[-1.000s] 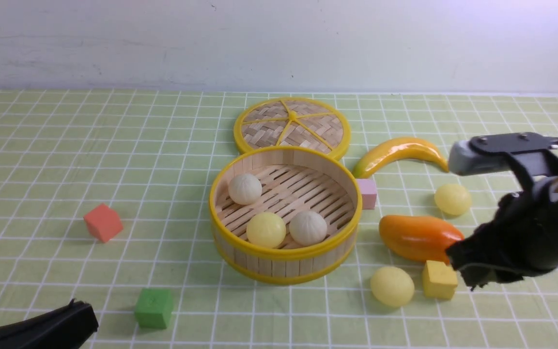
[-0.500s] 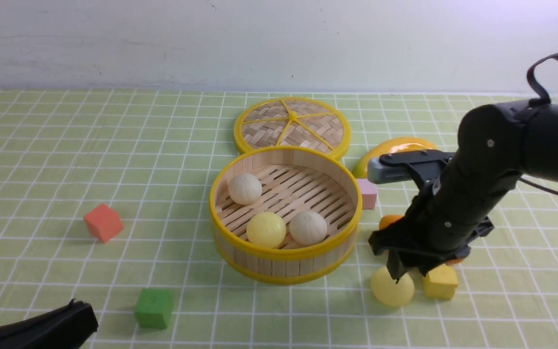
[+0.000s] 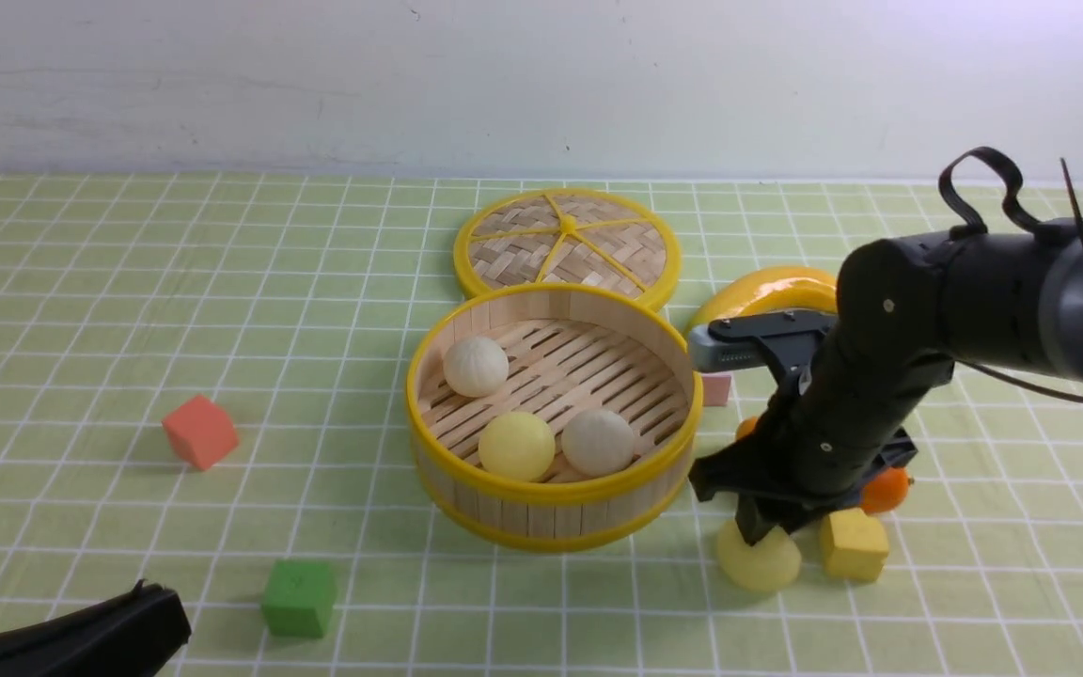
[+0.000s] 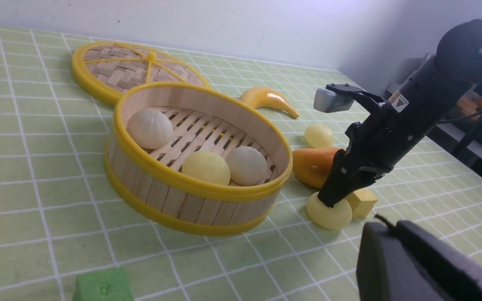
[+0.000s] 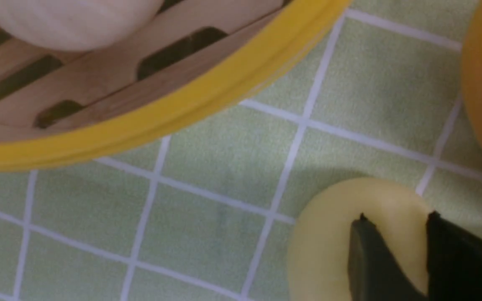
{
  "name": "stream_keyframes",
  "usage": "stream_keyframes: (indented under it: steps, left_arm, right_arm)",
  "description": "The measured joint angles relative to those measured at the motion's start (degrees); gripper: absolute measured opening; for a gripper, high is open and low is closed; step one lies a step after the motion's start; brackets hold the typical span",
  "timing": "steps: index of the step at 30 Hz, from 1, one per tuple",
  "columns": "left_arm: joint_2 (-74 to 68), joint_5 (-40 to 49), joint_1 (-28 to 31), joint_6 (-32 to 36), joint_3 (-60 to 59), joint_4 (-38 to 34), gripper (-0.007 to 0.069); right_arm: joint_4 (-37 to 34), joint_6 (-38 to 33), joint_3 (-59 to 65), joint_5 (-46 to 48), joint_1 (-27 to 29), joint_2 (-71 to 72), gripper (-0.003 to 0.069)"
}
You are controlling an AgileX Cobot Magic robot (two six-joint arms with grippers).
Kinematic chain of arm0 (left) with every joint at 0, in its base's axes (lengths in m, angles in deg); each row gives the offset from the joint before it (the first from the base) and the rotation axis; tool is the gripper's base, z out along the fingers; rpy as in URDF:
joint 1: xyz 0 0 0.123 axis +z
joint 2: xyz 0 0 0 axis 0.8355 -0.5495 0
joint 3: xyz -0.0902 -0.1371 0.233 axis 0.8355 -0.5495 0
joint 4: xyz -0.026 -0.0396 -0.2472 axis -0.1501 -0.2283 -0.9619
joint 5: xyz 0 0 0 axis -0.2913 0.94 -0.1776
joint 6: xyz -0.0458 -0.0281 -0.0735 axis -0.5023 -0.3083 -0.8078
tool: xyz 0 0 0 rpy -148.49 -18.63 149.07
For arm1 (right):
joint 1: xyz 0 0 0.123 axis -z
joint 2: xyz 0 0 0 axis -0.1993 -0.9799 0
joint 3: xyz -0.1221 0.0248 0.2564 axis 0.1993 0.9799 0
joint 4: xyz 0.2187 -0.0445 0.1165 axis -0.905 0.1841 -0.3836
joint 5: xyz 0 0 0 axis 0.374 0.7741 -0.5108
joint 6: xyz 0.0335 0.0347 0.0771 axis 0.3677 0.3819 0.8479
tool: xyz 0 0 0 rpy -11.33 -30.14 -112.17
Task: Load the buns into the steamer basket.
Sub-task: Use the right arm to grab a steamed stuffed bun, then use the right arm to put the steamed stuffed bun into the steamer
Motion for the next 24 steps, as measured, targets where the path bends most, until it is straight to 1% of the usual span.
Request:
stream_keyframes:
  steps: [2,3,5,8,11,12,13,15,16,19,20,24]
  left_arm:
    - [0.0,0.0,0.0,0.0,0.0,0.0,0.0020]
    - [0.0,0.0,0.0,0.0,0.0,0.0,0.0021]
    - [0.0,0.0,0.0,0.0,0.0,0.0,0.0024]
    - [0.0,0.0,0.0,0.0,0.0,0.0,0.0028]
    - [0.0,0.1,0.0,0.0,0.0,0.0,0.0031]
    - [0.0,0.1,0.0,0.0,0.0,0.0,0.0032]
    - [0.0,0.1,0.0,0.0,0.0,0.0,0.0035]
    - [0.0,0.1,0.0,0.0,0.0,0.0,0.0038]
    - [0.0,0.1,0.0,0.0,0.0,0.0,0.0038]
    - [0.0,0.1,0.0,0.0,0.0,0.0,0.0038]
    - [0.0,0.1,0.0,0.0,0.0,0.0,0.0038]
    - [0.0,0.1,0.0,0.0,0.0,0.0,0.0039]
  right_arm:
    - [0.0,-0.1,0.0,1.2,0.0,0.8,0.0062]
    - [0.0,-0.3,0.0,1.9,0.0,1.5,0.0034]
    - [0.0,-0.3,0.0,3.6,0.0,3.5,0.0006]
    - [-0.8,-0.8,-0.6,6.7,0.0,8.0,0.0006]
    - [-5.6,-4.3,-2.9,7.2,0.0,11.6,0.0006]
    - [-6.1,-4.7,-3.3,6.9,0.0,11.8,0.0006]
    - [-9.8,-7.9,-4.9,4.9,0.0,12.5,0.0008]
    - [-12.8,-11.3,-6.6,1.0,-0.1,12.0,0.0010]
    - [-13.1,-11.5,-6.6,1.0,-0.1,11.9,0.0011]
    - [-15.4,-13.8,-9.0,-6.4,-0.1,7.4,0.0011]
    - [-15.4,-13.8,-9.2,-6.8,-0.1,7.0,0.0012]
    - [-15.4,-14.0,-11.6,-14.9,-0.1,-1.1,0.0026]
